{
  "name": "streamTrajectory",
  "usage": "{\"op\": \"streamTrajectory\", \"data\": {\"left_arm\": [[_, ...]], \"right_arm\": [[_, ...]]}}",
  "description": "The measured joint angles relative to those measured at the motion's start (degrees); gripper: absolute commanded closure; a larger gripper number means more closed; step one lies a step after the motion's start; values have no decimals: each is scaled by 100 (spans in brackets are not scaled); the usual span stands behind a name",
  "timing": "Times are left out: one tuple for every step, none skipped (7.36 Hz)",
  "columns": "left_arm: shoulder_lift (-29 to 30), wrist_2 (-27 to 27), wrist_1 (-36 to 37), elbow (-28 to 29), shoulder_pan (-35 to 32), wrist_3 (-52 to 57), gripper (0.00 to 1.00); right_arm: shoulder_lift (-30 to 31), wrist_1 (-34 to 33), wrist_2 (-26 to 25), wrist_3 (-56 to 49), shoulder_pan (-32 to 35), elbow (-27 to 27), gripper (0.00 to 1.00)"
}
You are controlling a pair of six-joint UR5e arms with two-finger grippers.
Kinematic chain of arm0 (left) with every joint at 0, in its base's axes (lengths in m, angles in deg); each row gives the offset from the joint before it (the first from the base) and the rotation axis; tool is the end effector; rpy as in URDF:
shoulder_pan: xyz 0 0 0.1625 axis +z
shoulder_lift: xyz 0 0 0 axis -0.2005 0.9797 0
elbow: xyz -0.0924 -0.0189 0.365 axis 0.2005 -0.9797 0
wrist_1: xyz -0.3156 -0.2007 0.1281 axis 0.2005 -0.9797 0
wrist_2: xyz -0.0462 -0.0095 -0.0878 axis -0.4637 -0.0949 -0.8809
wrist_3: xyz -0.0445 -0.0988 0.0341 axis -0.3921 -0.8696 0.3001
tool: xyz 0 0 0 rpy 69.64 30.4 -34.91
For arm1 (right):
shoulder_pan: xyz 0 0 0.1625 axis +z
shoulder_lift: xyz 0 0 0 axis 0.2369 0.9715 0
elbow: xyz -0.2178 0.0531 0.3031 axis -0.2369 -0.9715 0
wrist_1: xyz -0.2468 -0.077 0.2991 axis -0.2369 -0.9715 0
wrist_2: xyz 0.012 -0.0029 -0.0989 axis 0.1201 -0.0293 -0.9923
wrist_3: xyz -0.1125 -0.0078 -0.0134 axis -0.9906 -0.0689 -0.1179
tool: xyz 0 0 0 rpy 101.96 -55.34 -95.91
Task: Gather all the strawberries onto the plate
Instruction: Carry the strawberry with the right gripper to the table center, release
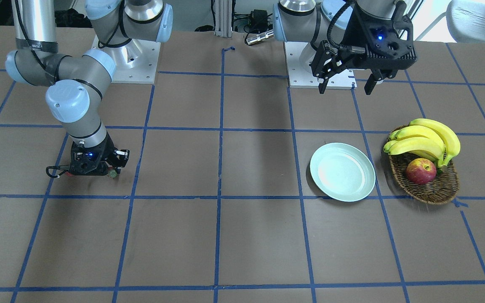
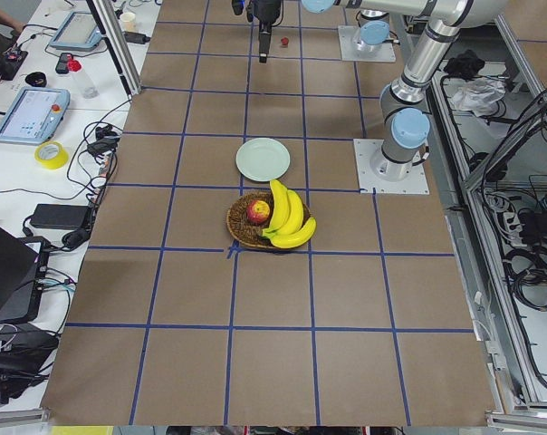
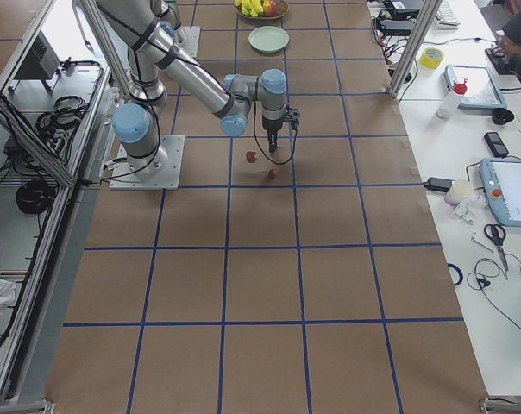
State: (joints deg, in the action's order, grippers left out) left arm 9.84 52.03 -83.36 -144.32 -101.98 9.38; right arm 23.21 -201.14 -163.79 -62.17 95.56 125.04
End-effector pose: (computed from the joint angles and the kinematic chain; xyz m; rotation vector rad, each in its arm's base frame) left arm -0.1339 -0.4466 0.4694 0.0073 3.1157 -0.1153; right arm 0.0673 -0.4520 0.1416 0.0062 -3.1123 0.0540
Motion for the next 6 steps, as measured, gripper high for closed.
{"op": "streamTrajectory", "data": {"left_arm": [[-20, 0, -14, 6, 17, 0, 0], [-30, -1, -19, 1, 17, 0, 0], [-34, -1, -22, -9, 6, 0, 0], [-36, -6, -20, -12, 1, 0, 0], [-36, -13, -15, -12, 1, 0, 0], [-36, -17, -7, -12, 5, 0, 0]], "right_arm": [[15, 116, 3, 178, 79, -130, 86], [15, 279, 43, 515, 290, -300, 86], [0, 367, 110, 1012, 631, -451, 86], [-29, 387, 157, 1576, 1003, -563, 87], [-110, 373, 228, 2162, 1383, -686, 87], [-344, 337, 315, 2865, 1829, -928, 87]]}}
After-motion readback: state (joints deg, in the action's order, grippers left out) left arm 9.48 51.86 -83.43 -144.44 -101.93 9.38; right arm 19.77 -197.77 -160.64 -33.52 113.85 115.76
